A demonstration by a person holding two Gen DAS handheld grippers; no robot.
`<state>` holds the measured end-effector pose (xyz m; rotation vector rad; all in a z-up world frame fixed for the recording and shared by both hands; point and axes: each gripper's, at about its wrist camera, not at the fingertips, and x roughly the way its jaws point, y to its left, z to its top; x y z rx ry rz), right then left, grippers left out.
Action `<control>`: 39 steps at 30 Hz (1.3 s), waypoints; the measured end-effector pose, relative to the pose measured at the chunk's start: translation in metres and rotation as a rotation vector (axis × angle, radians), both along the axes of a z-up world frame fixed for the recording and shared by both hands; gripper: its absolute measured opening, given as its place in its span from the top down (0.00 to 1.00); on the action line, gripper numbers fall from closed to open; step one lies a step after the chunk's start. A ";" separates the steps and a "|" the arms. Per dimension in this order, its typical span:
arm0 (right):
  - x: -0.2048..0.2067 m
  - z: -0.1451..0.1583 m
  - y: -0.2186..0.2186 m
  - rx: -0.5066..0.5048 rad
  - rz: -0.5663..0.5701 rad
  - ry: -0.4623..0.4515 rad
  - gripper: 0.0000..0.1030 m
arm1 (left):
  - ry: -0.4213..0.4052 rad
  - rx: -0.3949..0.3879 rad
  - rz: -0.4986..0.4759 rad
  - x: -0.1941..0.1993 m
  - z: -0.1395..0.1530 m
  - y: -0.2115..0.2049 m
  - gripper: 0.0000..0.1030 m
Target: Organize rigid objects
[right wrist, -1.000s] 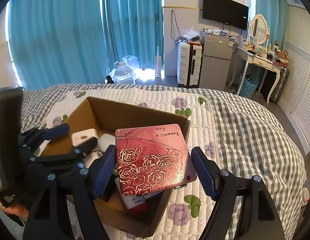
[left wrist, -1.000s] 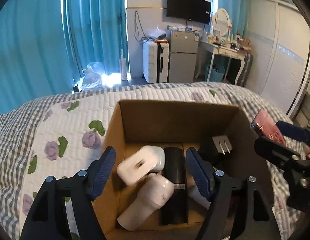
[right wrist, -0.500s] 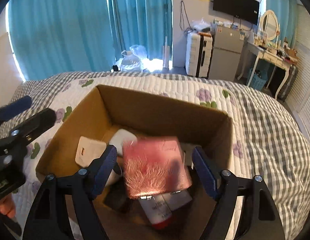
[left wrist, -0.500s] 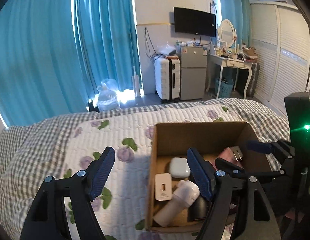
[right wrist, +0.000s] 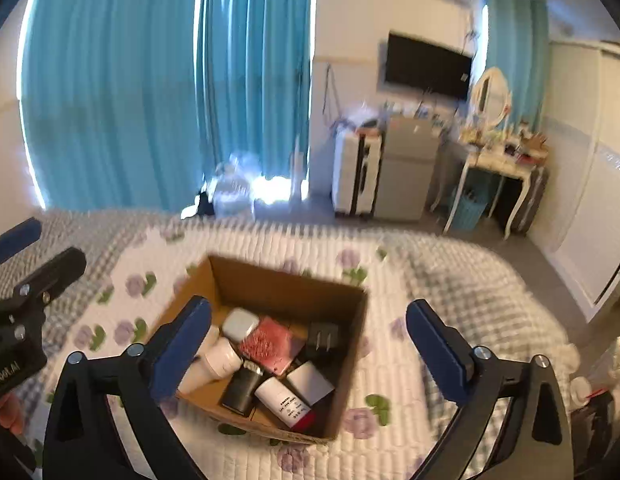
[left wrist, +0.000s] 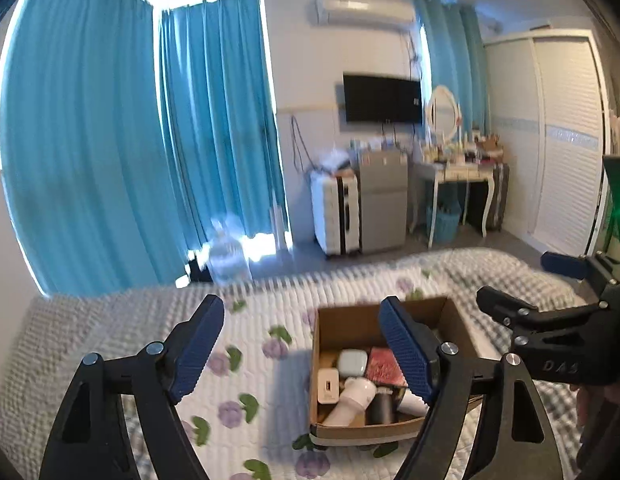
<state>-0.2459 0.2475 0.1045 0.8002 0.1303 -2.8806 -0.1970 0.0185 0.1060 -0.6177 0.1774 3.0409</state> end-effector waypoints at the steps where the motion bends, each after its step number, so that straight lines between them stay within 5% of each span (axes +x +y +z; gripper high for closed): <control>1: 0.007 0.010 0.001 0.000 -0.002 0.017 0.00 | 0.023 -0.001 0.002 0.009 0.010 0.000 0.19; 7: 0.070 0.063 -0.001 0.014 -0.013 0.150 0.00 | 0.149 -0.007 0.015 0.063 0.057 0.000 0.16; 14: 0.139 0.075 0.007 -0.034 0.023 0.265 0.00 | 0.206 0.052 0.021 0.117 0.057 -0.016 0.13; 19: 0.162 0.032 0.009 -0.049 0.023 0.304 0.00 | 0.215 0.112 0.047 0.132 0.017 -0.024 0.12; 24: 0.150 -0.039 0.003 -0.065 0.034 0.280 0.00 | 0.174 0.009 0.087 0.123 -0.043 -0.011 0.12; 28: 0.134 -0.077 -0.001 -0.060 0.044 0.238 0.00 | 0.139 0.044 0.099 0.113 -0.080 -0.015 0.12; 39: 0.122 -0.107 0.007 -0.054 0.019 0.195 0.00 | 0.113 0.048 0.122 0.111 -0.113 -0.024 0.12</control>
